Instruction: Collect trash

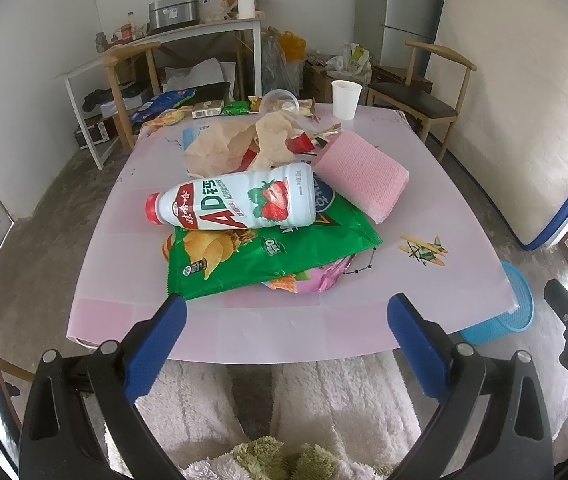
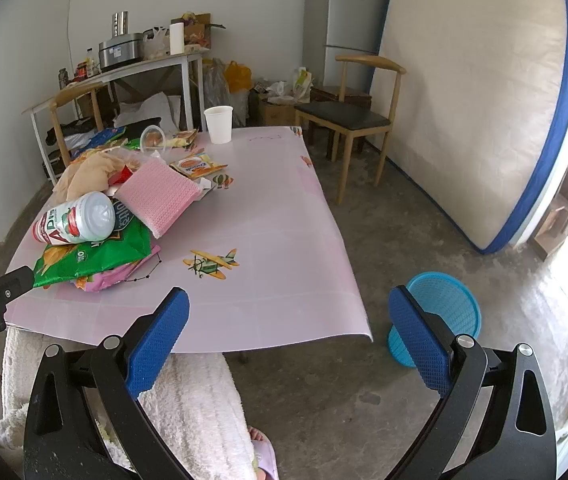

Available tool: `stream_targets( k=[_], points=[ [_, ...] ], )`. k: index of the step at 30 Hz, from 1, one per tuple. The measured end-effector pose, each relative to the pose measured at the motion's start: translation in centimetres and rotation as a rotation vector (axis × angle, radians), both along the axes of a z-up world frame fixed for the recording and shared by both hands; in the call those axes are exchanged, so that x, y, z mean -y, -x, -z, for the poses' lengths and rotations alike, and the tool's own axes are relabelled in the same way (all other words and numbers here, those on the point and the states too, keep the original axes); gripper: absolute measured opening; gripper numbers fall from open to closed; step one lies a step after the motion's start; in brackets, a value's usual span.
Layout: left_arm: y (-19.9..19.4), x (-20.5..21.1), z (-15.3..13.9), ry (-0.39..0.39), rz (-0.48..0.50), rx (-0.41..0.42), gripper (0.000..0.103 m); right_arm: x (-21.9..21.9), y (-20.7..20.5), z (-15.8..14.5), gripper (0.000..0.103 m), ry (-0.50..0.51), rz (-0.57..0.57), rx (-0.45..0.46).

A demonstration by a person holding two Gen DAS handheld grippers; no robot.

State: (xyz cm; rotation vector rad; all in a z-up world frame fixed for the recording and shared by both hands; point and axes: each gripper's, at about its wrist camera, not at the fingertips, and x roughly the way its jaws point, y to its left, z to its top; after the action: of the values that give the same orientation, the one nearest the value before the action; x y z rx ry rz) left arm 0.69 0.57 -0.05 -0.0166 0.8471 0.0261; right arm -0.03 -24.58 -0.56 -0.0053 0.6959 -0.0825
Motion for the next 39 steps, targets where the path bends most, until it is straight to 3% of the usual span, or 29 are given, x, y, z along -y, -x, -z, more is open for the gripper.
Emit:
stream_targets(
  k=[21, 39],
  points=[
    [0.2, -0.7, -0.2, -0.002, -0.016, 0.001, 0.098, -0.6, -0.2, -0.2, 0.095, -0.008, -0.019, 0.009],
    [0.6, -4.2, -0.6, -0.008, -0.106, 0.018, 0.098, -4.8, -1.3, -1.7, 0.095, -0.012, -0.087, 0.054]
  ],
)
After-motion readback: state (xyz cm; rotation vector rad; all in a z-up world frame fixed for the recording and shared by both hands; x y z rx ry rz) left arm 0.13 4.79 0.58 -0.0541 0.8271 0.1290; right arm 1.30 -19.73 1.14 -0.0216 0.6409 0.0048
